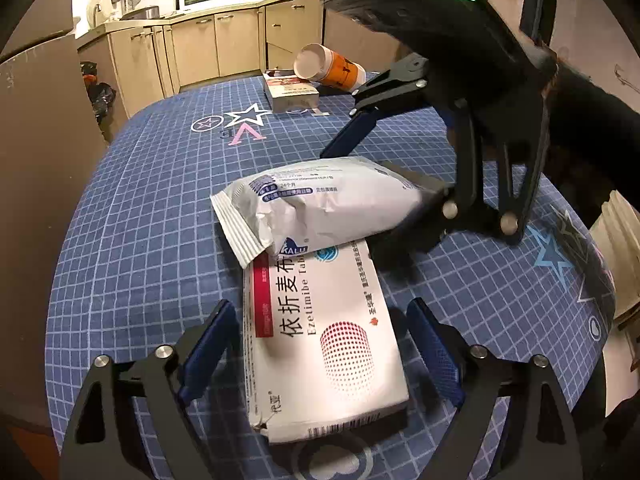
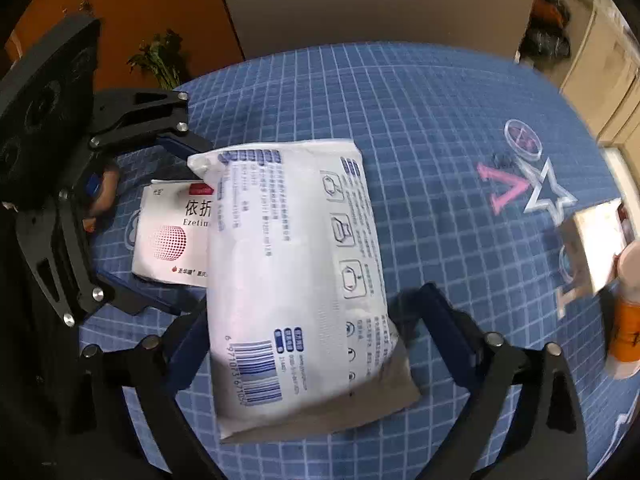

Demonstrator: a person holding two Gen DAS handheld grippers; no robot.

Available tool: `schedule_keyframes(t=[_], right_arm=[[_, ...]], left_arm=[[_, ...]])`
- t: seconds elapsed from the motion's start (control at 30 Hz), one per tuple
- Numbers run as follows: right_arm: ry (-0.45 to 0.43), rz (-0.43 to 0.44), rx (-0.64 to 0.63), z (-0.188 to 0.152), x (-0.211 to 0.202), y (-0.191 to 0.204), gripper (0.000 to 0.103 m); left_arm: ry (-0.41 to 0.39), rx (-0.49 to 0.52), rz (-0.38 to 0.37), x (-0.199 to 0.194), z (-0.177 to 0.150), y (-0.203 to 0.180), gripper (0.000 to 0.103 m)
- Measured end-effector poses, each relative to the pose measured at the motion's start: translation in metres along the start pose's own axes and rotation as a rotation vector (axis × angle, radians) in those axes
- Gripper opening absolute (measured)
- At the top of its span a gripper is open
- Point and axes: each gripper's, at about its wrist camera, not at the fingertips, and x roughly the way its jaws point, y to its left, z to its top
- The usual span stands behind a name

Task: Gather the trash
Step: 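Grasp the white medicine box with the left tool while the right tool grasps the white packet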

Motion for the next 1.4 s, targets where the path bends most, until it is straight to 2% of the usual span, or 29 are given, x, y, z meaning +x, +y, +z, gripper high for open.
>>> schedule_keyframes(t=[0.03,0.07,0.1,0.17,0.4,0.5,0.6,0.73,0.87,1.0,1.27,1.4], right_arm=[[-0.012,-0.017,-0.002,-0.002,-0.001,0.002,0.08],[-0.033,-0.023,0.016,-0.005,-0.004,0.003,0.072],[-0.049,-0.023,0.044,-0.009,-0.007,0.003,0.068],[-0.076,-0.035,0.103,-0.018,-0.013,0.003,0.065],[-0.188,-0.167,0.291,-0.06,-0.026,0.03,0.06],[-0.245,-0.222,0.427,-0.076,-0.032,0.036,0.059],[-0.307,-0.263,0.589,-0.099,-0.039,0.059,0.057],[-0.419,-0.301,0.798,-0.128,-0.051,0.088,0.052],[-0.515,-0.333,0.94,-0.15,-0.06,0.116,0.048],[-0.567,-0.363,1.016,-0.166,-0.072,0.13,0.045],[-0.642,-0.406,1.082,-0.193,-0.1,0.15,0.041],[-0.634,-0.406,1.114,-0.203,-0.098,0.154,0.039]], left_arm=[[-0.004,-0.006,0.01,0.002,0.002,0.001,0.081],[-0.01,-0.011,0.017,0.002,0.003,0.002,0.075],[-0.017,-0.014,0.026,0.002,0.003,0.003,0.071],[-0.023,-0.024,0.025,0.002,0.004,0.006,0.071],[-0.058,-0.027,0.041,-0.007,-0.003,-0.001,0.067],[-0.063,-0.038,0.048,-0.012,-0.005,-0.005,0.067],[-0.063,-0.062,0.068,-0.019,-0.007,-0.009,0.066],[-0.081,-0.078,0.124,-0.028,-0.005,-0.018,0.066],[-0.105,-0.069,0.159,-0.037,0.001,-0.033,0.065],[-0.133,-0.045,0.18,-0.046,0.005,-0.049,0.064],[-0.158,-0.029,0.244,-0.061,0.004,-0.067,0.064],[-0.17,-0.028,0.273,-0.066,0.004,-0.072,0.063]])
